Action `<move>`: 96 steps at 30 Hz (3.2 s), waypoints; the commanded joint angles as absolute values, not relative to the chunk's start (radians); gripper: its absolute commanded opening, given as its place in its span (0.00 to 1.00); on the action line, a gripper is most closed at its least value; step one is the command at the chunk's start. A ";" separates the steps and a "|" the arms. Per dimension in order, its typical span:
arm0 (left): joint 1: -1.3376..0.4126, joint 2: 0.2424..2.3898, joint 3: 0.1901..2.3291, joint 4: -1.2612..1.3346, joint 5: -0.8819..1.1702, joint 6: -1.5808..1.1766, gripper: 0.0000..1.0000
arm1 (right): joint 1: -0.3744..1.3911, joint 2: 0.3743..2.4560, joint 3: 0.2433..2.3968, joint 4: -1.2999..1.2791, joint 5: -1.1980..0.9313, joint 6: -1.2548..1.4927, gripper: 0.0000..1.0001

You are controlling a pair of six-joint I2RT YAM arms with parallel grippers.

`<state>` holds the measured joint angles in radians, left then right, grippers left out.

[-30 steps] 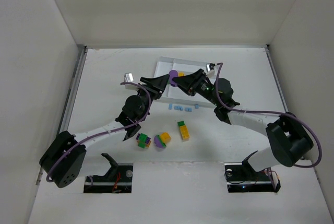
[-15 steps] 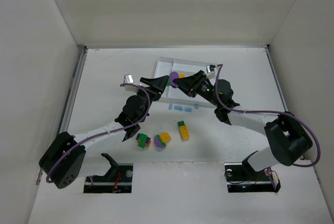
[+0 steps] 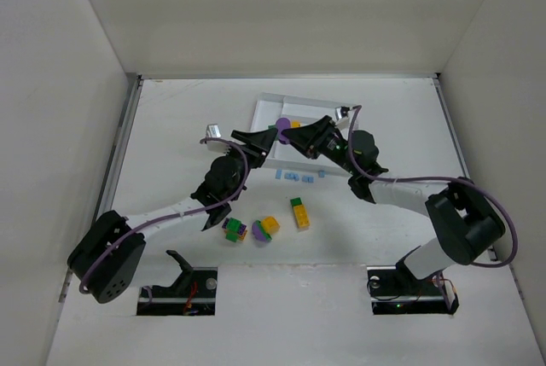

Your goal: Sort the legos into containers by color

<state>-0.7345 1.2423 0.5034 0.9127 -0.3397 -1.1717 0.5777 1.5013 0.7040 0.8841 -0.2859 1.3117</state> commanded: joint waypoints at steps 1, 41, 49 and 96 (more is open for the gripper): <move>-0.754 1.247 0.520 1.000 -0.327 -1.196 0.45 | 0.587 1.517 0.726 1.038 -0.304 1.354 0.23; -0.743 1.663 0.983 0.444 -0.278 -0.732 0.24 | 0.456 1.098 0.512 0.457 0.107 0.767 0.23; -0.786 1.808 1.117 0.341 -0.371 -0.623 0.26 | 0.472 1.115 0.509 0.459 0.110 0.764 0.23; -0.653 1.335 0.423 1.178 -0.046 -1.264 0.68 | 0.528 1.394 0.581 0.916 -0.387 1.265 0.25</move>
